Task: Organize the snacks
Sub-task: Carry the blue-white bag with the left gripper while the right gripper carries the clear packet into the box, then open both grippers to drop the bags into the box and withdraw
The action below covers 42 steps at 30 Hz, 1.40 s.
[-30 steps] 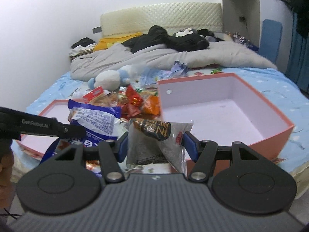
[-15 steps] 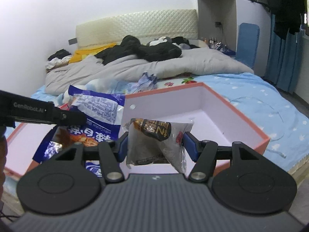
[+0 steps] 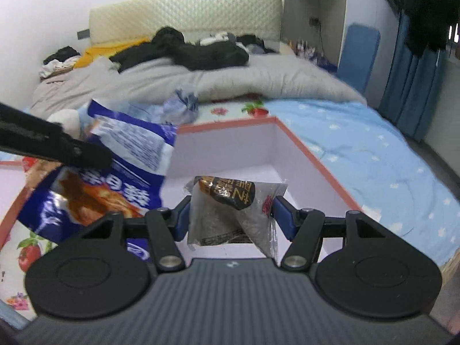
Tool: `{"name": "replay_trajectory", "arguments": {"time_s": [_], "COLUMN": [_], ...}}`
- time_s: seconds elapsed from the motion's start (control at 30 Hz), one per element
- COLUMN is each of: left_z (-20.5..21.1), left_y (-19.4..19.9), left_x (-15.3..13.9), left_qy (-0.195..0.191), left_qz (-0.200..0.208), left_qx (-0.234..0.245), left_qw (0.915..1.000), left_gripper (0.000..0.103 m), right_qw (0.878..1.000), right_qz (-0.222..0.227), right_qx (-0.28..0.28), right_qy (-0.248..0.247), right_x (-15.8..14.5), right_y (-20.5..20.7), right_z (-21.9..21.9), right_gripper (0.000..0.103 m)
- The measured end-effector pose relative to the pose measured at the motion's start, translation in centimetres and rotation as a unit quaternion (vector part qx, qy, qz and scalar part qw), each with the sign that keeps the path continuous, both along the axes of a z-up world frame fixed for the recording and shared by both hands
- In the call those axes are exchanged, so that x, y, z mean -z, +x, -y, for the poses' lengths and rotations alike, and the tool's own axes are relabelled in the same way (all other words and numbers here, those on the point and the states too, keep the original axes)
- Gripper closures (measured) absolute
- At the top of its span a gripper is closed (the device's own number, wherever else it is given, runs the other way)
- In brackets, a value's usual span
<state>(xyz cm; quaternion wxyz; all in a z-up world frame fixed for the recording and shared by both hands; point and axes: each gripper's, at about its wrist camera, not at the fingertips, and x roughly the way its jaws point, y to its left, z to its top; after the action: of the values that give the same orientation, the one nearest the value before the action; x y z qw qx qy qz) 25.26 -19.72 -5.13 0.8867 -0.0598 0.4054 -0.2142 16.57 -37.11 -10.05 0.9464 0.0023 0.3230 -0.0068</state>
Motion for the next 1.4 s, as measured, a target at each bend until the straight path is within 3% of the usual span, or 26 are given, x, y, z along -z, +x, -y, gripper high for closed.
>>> {"name": "replay_trajectory", "arguments": {"time_s": [0.37,0.53,1.0,1.17,1.4], "left_z": [0.6,0.1,-2.5,-3.8,-5.9], "left_y": [0.8,-1.0,-7.0,-9.7,-12.7], "left_x": [2.2,1.8,-0.8,-1.3,-1.4], "left_qy": [0.014,0.026,0.024,0.041,0.034], "left_qz": [-0.028,-0.001,0.049,0.052,0.046], "left_qx": [-0.008,-0.023,-0.062,-0.082,-0.121], "left_qw": [0.9995,0.9994,0.9966,0.9945,0.991], "left_gripper": [0.084,0.063,0.062,0.062,0.062], "right_qw": [0.998,0.997,0.995,0.991,0.986], "right_qz": [-0.036,-0.038,0.007,0.021,0.03], "right_qx": [-0.013,-0.033,-0.058,-0.089,-0.12], "right_qy": [0.045,0.064,0.086,0.102,0.112], "right_x": [2.3,2.4,-0.5,-1.6,-2.5], "right_y": [1.1,1.1,-2.7,-4.2,-6.0], "right_z": [1.7,2.0,0.9,-0.3,-2.1], "right_gripper": [0.035,0.025,0.025,0.025,0.025]}}
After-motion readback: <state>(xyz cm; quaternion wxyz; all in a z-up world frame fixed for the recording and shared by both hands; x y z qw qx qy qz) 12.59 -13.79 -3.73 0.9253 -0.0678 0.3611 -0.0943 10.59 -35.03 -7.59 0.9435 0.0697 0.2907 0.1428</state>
